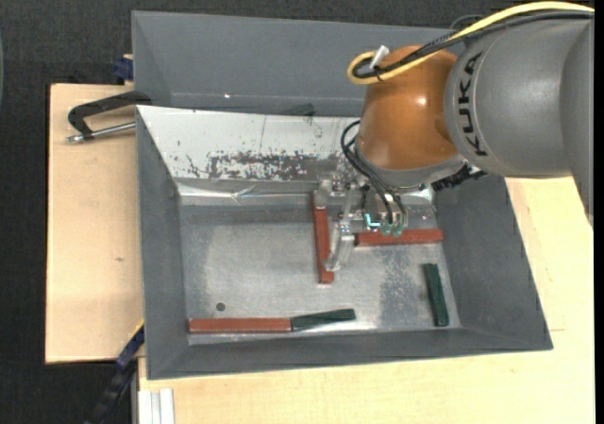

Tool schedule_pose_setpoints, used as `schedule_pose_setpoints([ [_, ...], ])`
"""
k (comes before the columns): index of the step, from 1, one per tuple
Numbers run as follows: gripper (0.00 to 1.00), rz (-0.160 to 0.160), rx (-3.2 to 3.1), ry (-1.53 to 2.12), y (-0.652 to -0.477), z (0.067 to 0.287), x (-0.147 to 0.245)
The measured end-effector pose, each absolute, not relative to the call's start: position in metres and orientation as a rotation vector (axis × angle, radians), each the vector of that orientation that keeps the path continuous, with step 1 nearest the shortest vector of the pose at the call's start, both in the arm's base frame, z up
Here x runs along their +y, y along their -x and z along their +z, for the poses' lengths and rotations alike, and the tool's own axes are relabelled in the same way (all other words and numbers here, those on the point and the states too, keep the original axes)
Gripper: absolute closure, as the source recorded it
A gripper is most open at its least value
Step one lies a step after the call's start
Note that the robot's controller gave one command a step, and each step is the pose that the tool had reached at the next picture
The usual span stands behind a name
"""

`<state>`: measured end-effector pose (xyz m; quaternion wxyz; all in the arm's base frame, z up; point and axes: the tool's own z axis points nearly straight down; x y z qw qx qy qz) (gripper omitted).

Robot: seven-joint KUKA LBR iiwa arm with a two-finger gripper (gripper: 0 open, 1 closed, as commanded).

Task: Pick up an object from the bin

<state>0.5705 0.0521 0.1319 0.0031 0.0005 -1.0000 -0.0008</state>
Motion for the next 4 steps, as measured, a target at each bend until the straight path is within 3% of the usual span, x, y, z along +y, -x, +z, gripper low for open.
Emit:
schedule_pose_setpoints([
  [1,0.0,-0.003,-3.142,0.0,-0.572,0.136,0.052],
  [2,0.0,-0.005,-3.148,0.125,-0.579,0.114,0.045],
  [3,0.0,-0.003,-3.126,0.309,-0.549,0.087,0.038],
  [4,0.0,-0.002,-3.127,0.321,-0.547,0.079,0.034],
])
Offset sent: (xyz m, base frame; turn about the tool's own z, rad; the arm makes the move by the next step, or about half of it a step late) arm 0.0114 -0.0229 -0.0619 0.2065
